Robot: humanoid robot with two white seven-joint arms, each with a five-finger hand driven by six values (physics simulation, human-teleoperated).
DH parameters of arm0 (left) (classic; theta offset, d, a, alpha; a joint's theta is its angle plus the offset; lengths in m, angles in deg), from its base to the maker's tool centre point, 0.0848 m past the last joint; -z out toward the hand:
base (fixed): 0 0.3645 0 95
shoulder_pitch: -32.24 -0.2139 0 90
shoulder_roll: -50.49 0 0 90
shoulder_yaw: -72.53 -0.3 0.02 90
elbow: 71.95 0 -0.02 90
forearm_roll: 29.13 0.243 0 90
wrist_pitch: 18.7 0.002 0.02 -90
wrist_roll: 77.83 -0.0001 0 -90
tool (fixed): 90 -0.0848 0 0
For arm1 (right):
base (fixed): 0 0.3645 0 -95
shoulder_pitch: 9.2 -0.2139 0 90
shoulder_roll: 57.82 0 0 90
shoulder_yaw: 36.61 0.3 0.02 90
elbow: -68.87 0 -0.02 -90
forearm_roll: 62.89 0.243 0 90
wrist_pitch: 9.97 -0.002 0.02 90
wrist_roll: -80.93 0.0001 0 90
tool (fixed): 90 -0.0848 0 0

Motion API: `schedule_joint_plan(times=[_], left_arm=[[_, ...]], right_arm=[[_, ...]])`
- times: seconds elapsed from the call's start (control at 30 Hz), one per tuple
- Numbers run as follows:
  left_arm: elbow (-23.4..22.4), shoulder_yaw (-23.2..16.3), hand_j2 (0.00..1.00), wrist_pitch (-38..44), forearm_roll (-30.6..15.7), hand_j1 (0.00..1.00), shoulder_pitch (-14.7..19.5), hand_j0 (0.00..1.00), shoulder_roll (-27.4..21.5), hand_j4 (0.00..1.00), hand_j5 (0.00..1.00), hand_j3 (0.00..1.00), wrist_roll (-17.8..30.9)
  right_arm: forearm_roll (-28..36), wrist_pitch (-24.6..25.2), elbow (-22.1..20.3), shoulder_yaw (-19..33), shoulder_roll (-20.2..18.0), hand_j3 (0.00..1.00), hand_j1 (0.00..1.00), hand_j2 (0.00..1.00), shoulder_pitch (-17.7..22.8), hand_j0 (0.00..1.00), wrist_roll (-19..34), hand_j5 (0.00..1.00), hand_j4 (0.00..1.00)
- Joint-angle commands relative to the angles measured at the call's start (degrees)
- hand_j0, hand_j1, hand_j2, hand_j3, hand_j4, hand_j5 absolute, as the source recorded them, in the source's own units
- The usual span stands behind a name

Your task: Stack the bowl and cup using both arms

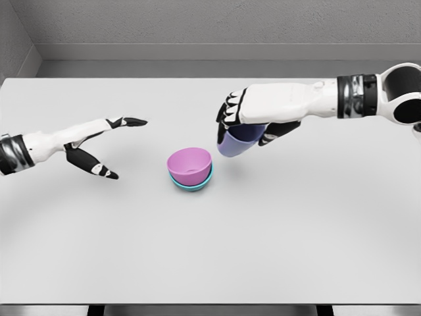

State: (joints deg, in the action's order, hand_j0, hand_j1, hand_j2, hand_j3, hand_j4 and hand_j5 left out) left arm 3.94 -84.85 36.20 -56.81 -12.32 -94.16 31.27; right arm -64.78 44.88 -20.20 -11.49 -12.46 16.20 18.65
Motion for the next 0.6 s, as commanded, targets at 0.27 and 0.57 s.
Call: schedule_joint_plan(times=[0.27, 0.57], left_arm=[[-0.05, 5.24, 1.00, 0.10, 0.70, 1.00, -1.84, 1.00, -1.69, 1.00, 1.00, 1.00, 0.51], [0.48, 11.92, 1.00, 0.10, 0.87, 1.00, -5.18, 1.00, -1.69, 1.00, 1.00, 1.00, 6.74]], right_arm=[[0.39, 0.15, 0.04, -0.24, 2.27, 0.64, 0.64, 0.64, -0.88, 0.64, -0.04, 0.64, 0.64], [0.48, 0.15, 0.21, -0.15, 3.59, 0.64, 0.64, 0.64, -0.97, 0.64, -0.04, 0.64, 0.64]])
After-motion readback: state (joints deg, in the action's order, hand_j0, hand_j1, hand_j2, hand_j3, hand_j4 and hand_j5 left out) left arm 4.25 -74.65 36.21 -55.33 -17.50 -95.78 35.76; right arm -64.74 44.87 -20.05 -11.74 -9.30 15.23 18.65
